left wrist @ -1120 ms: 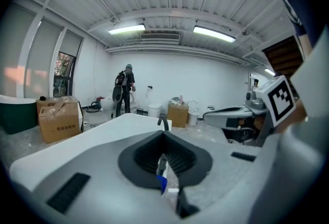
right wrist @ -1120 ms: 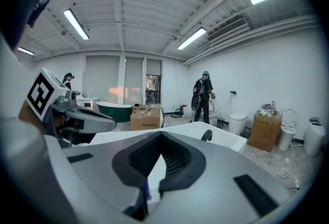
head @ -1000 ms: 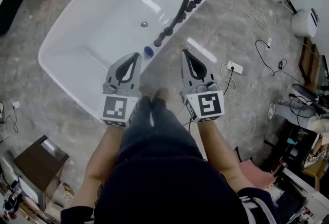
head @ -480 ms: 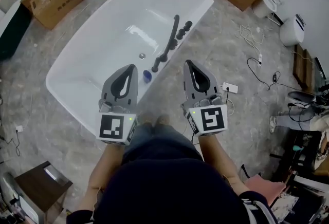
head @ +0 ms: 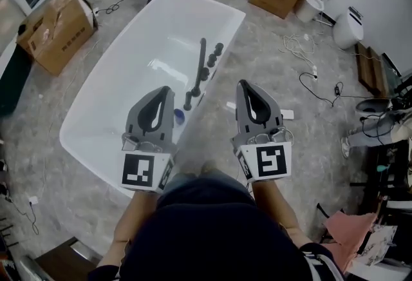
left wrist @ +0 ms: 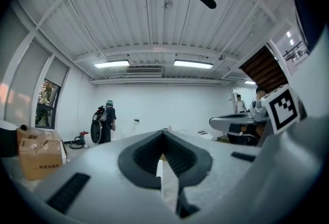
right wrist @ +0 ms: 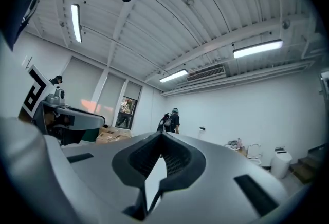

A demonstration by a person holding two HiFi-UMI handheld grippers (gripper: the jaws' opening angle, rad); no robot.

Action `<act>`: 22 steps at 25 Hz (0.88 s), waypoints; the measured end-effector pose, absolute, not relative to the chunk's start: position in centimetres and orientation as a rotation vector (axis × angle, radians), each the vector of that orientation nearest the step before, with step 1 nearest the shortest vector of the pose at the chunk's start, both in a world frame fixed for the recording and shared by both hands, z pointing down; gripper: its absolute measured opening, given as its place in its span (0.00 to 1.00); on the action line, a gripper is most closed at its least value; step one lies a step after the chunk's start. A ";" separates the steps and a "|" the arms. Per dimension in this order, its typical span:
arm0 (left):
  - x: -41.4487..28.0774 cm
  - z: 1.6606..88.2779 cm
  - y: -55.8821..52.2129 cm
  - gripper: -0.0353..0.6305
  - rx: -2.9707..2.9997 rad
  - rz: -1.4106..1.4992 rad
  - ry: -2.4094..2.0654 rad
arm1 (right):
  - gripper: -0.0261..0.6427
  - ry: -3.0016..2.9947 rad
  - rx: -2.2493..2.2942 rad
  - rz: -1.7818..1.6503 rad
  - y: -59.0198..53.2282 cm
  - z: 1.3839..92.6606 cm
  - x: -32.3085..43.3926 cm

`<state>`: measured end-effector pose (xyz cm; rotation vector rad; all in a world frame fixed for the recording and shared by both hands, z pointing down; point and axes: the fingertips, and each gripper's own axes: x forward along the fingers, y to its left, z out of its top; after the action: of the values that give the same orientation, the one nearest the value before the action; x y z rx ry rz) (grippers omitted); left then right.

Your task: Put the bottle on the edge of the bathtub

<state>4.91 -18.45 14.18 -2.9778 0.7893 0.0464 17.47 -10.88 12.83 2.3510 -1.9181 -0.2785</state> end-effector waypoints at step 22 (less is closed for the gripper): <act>21.1 12.2 -11.9 0.05 -3.066 0.120 0.209 | 0.06 -1.381 2.668 -0.250 1.3 11.7 30.3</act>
<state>21.08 -11.92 12.15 -3.0662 0.2093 0.1199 30.26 1.34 11.68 2.6684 -1.3810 -0.2497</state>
